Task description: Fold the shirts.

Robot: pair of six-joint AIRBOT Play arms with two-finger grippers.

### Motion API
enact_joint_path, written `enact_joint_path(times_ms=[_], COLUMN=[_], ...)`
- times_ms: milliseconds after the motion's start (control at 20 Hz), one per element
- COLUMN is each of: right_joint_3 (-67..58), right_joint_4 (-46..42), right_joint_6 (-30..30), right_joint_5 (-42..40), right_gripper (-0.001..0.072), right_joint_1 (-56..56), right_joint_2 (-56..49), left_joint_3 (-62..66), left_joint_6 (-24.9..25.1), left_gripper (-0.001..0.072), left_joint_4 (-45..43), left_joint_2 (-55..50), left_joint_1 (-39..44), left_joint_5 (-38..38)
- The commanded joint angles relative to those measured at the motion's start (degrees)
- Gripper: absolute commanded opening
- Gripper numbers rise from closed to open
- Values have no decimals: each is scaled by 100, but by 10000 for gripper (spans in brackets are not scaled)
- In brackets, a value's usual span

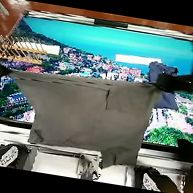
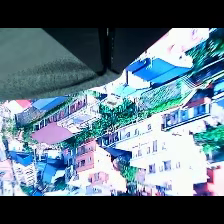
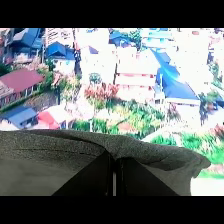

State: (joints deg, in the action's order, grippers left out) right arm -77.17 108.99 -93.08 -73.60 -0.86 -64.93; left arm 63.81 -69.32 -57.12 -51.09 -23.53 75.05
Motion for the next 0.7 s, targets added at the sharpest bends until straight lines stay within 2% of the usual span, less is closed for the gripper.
enact_joint_path(times_ms=[0, 150, 300, 500, 650], right_joint_3=[306, 306, 306, 306, 308], right_joint_4=[1209, 1884, 1858, 1801, 1799], right_joint_6=[-297, -317, -319, -387, -385], right_joint_5=[2015, 3515, 4446, 5305, 5213], right_gripper=[57, 57, 57, 57, 57], right_joint_1=[2, 2, 2, 2, 4], right_joint_2=[-1574, -2450, -2800, -2865, -2903], left_joint_3=[-256, 557, 1377, 1816, 1805], left_joint_6=[63, -70, -638, -662, -673], left_gripper=[30, 31, 31, 31, 30], left_joint_4=[59, 59, 59, 57, 57], left_joint_2=[-1515, -2953, -4046, -4548, -4583], left_joint_1=[715, 1252, 1355, 1322, 1314], left_joint_5=[-1786, -2680, -2850, -2962, -2986])
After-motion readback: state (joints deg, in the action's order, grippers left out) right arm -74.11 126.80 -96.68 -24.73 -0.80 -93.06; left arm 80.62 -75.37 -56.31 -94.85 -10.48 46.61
